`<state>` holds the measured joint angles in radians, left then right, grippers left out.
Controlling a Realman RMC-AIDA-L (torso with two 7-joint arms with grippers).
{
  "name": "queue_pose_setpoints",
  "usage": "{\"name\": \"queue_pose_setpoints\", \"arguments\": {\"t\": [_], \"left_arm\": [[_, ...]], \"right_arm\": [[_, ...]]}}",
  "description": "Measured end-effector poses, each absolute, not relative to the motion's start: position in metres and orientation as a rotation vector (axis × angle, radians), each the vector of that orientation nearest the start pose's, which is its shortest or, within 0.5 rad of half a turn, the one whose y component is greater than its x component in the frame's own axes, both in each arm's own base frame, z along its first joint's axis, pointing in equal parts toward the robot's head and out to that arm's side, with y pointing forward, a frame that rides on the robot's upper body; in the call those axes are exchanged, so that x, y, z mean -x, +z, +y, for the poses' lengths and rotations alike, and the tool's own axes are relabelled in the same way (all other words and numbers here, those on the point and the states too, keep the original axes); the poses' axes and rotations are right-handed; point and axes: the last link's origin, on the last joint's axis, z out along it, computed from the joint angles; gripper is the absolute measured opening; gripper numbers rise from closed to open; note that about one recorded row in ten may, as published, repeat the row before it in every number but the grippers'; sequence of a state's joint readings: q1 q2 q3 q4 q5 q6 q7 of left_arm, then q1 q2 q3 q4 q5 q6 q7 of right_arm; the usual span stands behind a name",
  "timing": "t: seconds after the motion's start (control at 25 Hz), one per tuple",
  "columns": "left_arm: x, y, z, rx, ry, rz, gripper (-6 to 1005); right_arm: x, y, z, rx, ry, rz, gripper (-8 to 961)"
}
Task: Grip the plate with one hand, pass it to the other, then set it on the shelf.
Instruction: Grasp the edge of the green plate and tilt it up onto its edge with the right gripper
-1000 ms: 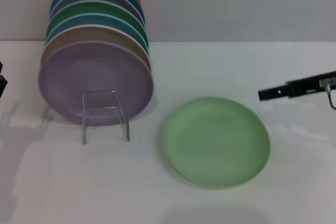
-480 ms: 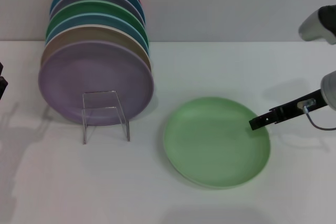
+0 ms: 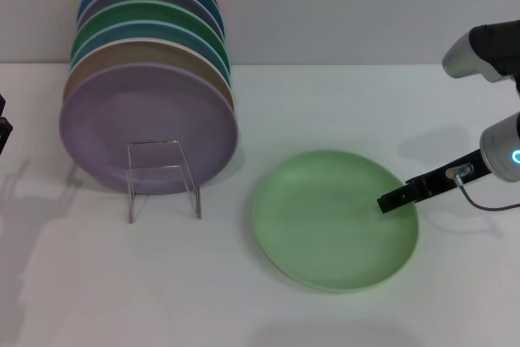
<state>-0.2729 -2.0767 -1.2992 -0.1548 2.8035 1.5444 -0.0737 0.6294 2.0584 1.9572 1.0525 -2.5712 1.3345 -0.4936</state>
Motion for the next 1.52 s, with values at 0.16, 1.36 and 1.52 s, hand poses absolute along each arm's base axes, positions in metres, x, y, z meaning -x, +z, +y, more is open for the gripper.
{"name": "queue_pose_setpoints", "arguments": {"t": [0.16,1.36,1.52], "left_arm": [[0.33,0.025,0.273,1.487,-0.786,-0.208,784],[0.329,0.025,0.273,1.49,-0.787,-0.206,784],[0.329,0.025,0.273,1.49,-0.79,-0.204,784]], "right_arm": [[-0.238,0.003,0.384,2.325,-0.268,1.336,806],[-0.231,-0.012,0.384,2.345,-0.37,1.287,132],[-0.229,-0.008,0.384,2.349,-0.357,1.266,66]]}}
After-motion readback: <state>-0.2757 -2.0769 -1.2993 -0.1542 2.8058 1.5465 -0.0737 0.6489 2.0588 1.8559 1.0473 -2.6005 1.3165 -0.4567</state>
